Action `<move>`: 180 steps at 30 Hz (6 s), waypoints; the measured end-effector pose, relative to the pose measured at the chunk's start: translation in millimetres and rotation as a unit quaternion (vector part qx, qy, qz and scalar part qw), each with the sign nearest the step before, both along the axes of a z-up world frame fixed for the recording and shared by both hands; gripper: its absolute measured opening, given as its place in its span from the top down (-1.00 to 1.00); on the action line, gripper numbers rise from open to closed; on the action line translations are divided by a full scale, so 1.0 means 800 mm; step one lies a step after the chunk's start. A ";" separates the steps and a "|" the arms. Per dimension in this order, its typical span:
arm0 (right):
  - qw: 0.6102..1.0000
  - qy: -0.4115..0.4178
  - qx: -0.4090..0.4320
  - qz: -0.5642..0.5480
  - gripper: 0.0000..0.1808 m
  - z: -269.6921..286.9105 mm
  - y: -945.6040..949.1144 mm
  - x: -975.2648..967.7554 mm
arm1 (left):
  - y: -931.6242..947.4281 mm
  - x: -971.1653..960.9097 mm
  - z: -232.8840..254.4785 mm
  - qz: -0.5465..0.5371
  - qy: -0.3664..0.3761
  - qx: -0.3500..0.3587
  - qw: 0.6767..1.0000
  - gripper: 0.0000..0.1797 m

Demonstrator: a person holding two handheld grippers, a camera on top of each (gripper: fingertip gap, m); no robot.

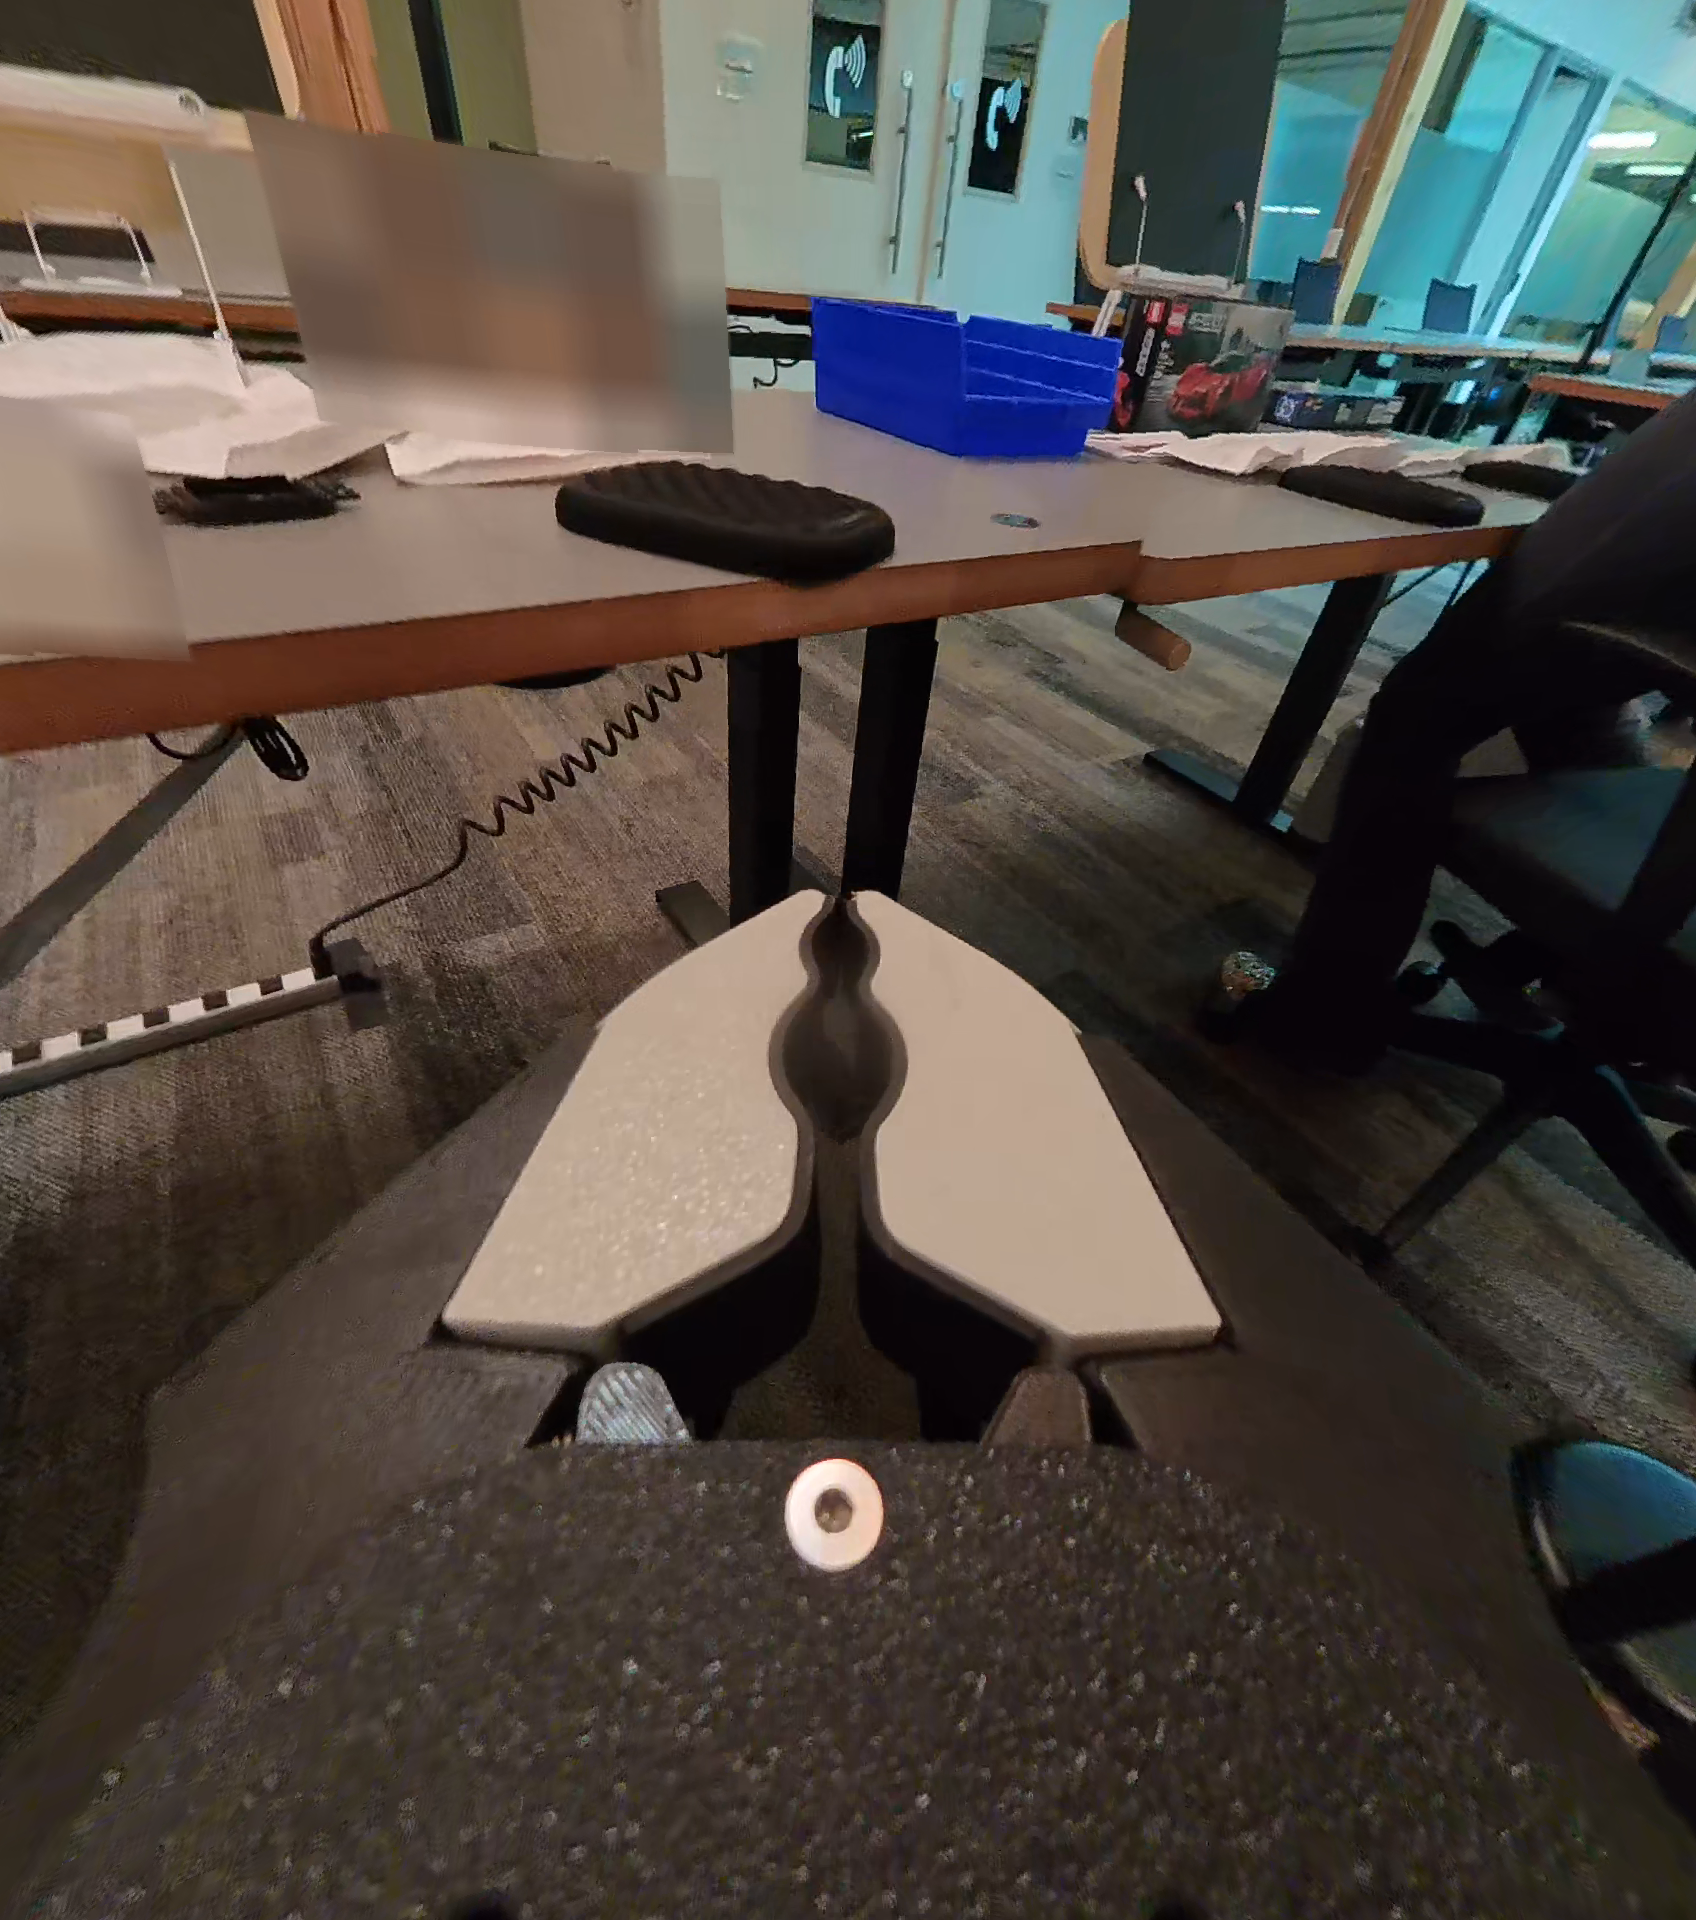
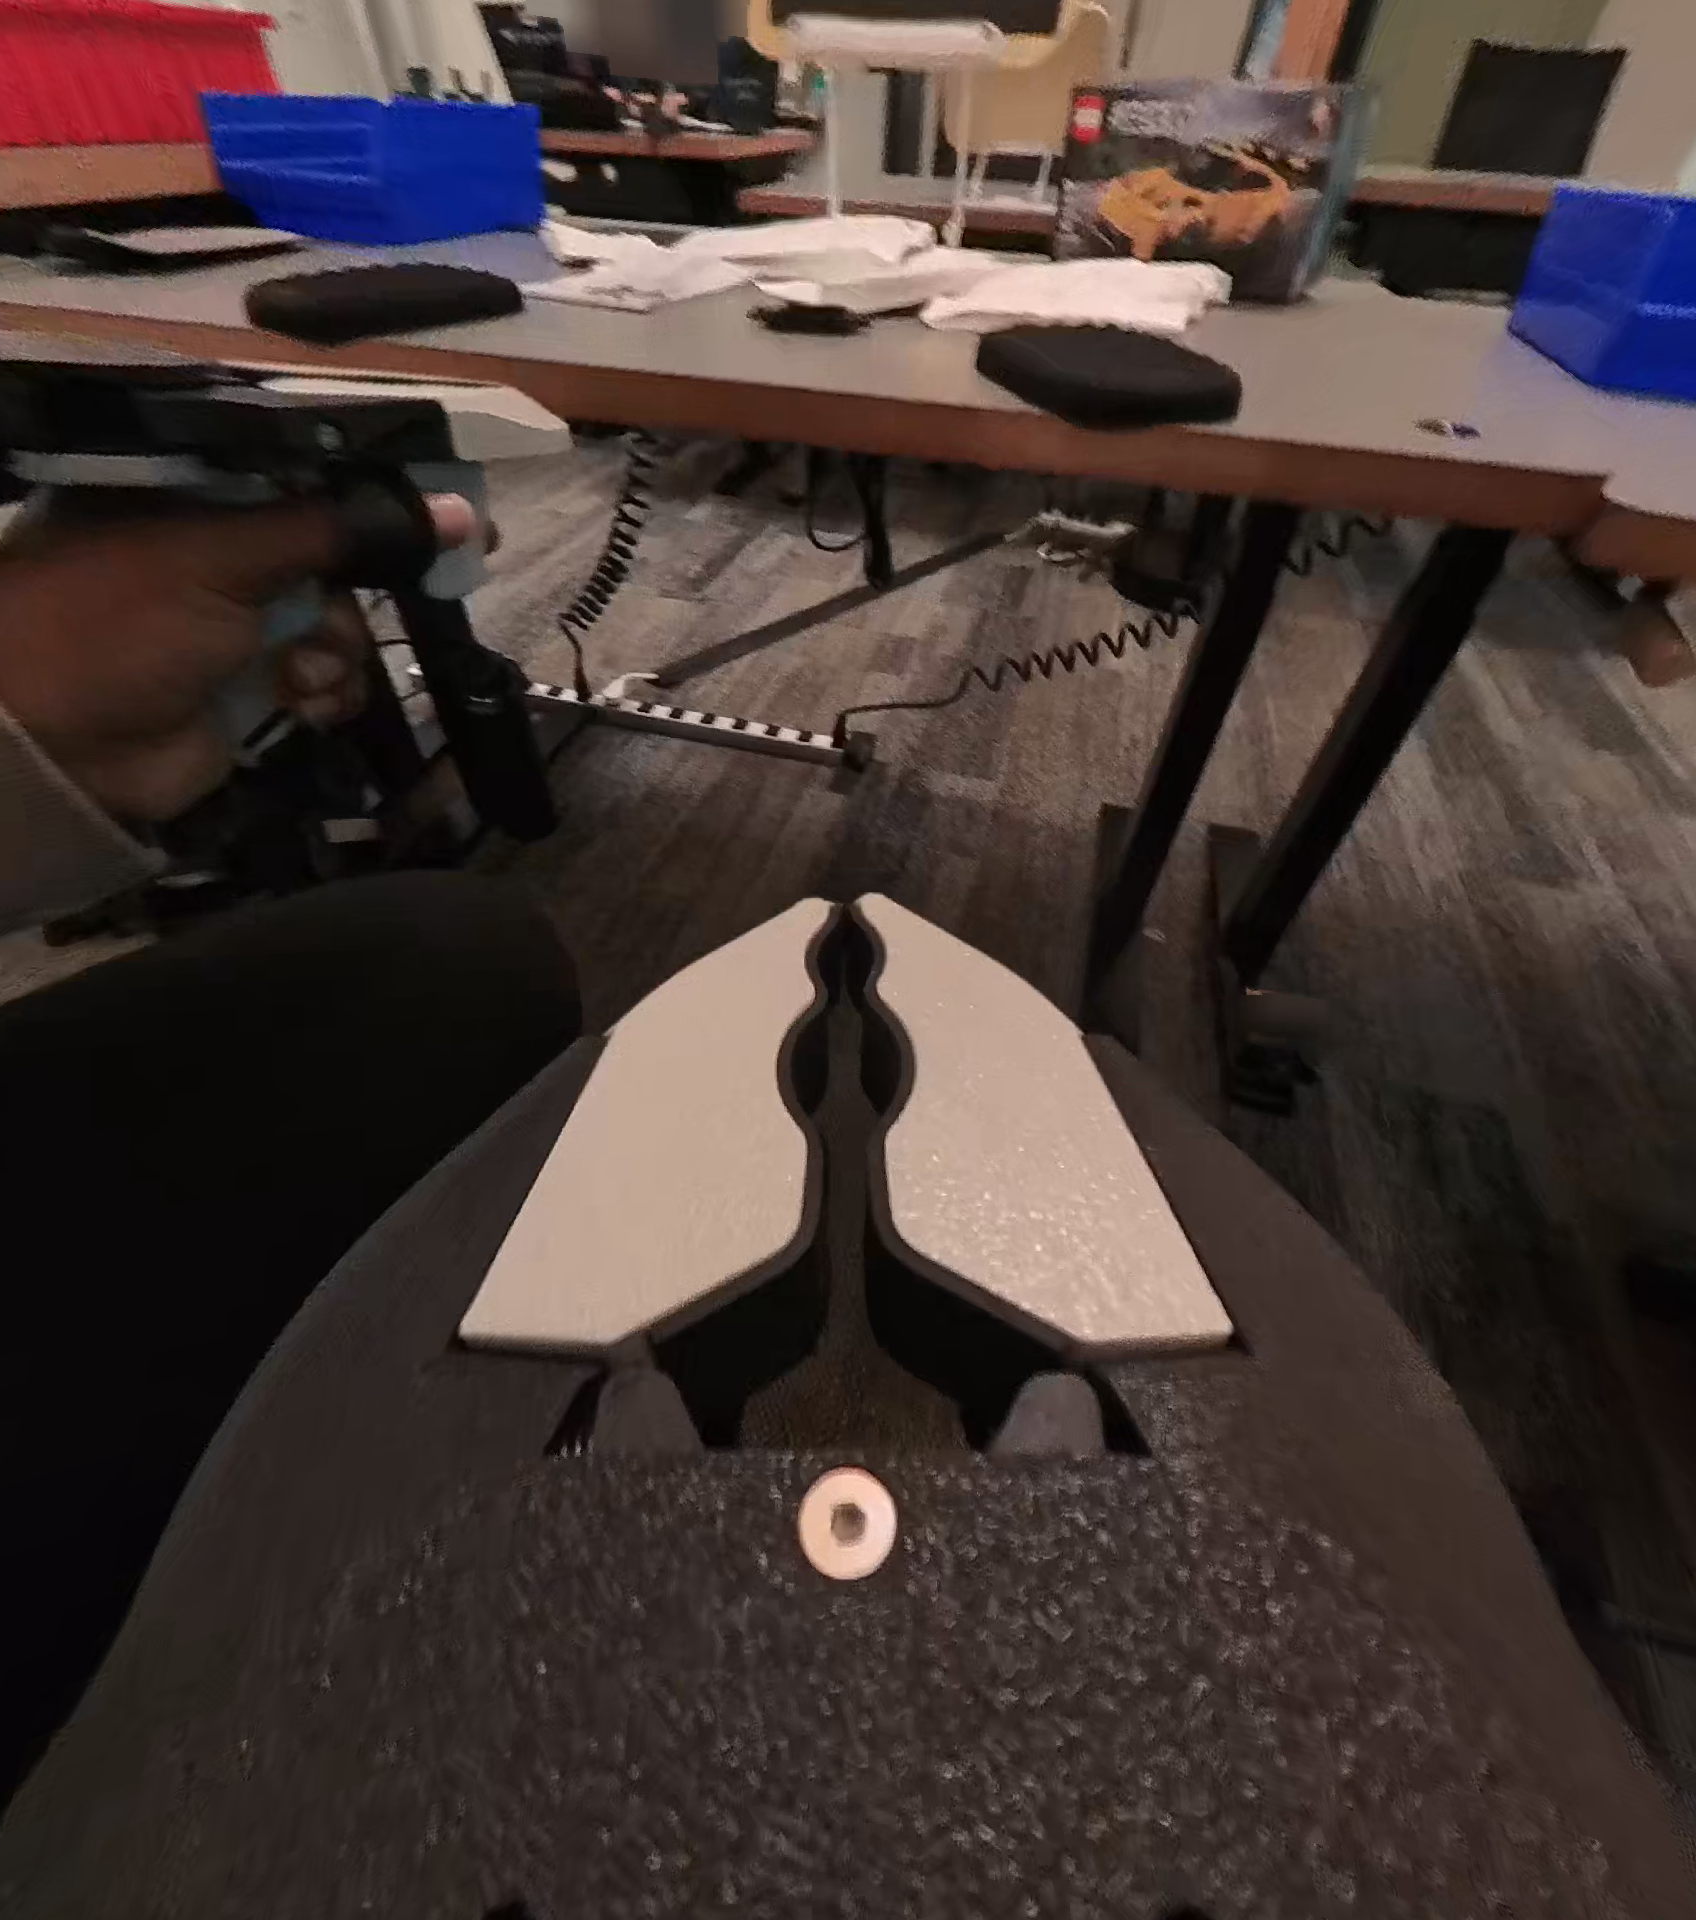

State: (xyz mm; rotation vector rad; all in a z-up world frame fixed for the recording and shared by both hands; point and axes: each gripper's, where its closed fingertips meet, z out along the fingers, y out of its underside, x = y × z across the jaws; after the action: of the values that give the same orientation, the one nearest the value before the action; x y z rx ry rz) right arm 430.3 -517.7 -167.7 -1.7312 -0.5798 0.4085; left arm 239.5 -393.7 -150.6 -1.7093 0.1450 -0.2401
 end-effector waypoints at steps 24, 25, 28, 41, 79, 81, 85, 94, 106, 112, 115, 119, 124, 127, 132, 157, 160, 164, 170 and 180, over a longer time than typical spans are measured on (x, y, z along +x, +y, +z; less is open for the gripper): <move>0.998 -0.009 0.024 -0.061 1.00 0.064 -0.178 -0.082 | -0.162 -0.108 0.053 -0.010 -0.021 0.064 0.998 1.00; 0.998 -0.009 0.027 -0.061 1.00 0.066 -0.176 -0.091 | -0.154 -0.119 0.059 -0.002 -0.027 0.069 0.997 1.00; 0.997 -0.024 0.044 -0.065 1.00 0.073 -0.169 -0.103 | -0.132 -0.141 0.076 0.012 -0.034 0.085 0.996 1.00; 0.960 -0.066 -0.027 -0.271 1.00 -0.003 -0.205 0.237 | -0.242 0.281 -0.010 -0.464 0.095 0.086 0.877 1.00; 0.559 0.005 -0.006 -0.829 1.00 0.458 -0.755 0.833 | -0.668 1.153 0.484 -0.842 -0.023 0.065 0.534 1.00; 0.556 0.003 0.002 -0.831 1.00 0.464 -0.745 0.870 | -0.656 1.185 0.485 -0.838 -0.028 0.067 0.541 1.00; 0.553 0.011 0.022 -0.833 1.00 0.482 -0.724 0.942 | -0.623 1.249 0.496 -0.823 -0.032 0.063 0.563 1.00; 0.611 -0.012 0.008 -0.792 1.00 0.472 -0.658 1.056 | -0.516 1.365 0.475 -0.765 -0.024 0.038 0.642 1.00; 0.710 0.018 0.001 -0.704 1.00 0.436 -0.545 1.288 | -0.400 1.528 0.431 -0.684 0.027 0.018 0.729 0.97; 0.702 0.030 0.022 -0.711 0.98 0.433 -0.537 1.482 | -0.369 1.686 0.451 -0.643 0.028 0.040 0.765 0.93; 0.697 0.040 0.040 -0.715 0.94 0.450 -0.541 1.577 | -0.361 1.774 0.481 -0.636 0.016 0.052 0.770 0.90; 0.700 0.026 0.030 -0.713 0.92 0.454 -0.547 1.687 | -0.352 1.878 0.486 -0.630 0.011 0.064 0.774 0.91; 0.668 0.030 0.024 -0.744 0.89 0.451 -0.574 1.806 | -0.366 2.019 0.464 -0.644 0.012 0.043 0.763 0.91; 0.632 0.036 0.019 -0.774 0.85 0.435 -0.593 1.883 | -0.384 2.125 0.445 -0.673 0.018 0.036 0.739 0.90; 0.558 0.031 0.019 -0.829 0.84 0.417 -0.623 2.035 | -0.411 2.337 0.417 -0.731 0.018 0.036 0.681 0.89; 0.266 0.035 0.110 -0.957 1.00 0.447 -1.039 2.696 | -0.887 3.154 0.471 -0.902 0.004 0.089 0.421 1.00; 0.258 -0.005 0.105 -0.960 1.00 0.478 -1.114 2.753 | -0.993 3.225 0.500 -0.923 -0.024 0.101 0.371 1.00; 0.237 -0.049 0.074 -0.967 1.00 0.496 -1.214 2.804 | -1.139 3.312 0.505 -0.938 -0.036 0.102 0.329 1.00; 0.187 -0.060 0.060 -0.979 1.00 0.490 -1.393 2.898 | -1.384 3.435 0.477 -0.961 -0.049 0.099 0.255 1.00; 0.078 -0.062 0.058 -0.993 1.00 0.533 -1.788 3.092 | -1.855 3.660 0.510 -0.980 -0.071 0.045 0.178 1.00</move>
State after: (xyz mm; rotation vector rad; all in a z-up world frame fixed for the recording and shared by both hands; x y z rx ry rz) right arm 2904.0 -1948.0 258.4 -0.7703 1.8346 -1.7345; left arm 3167.3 -1878.0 257.1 -0.1043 2.1520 -2.1457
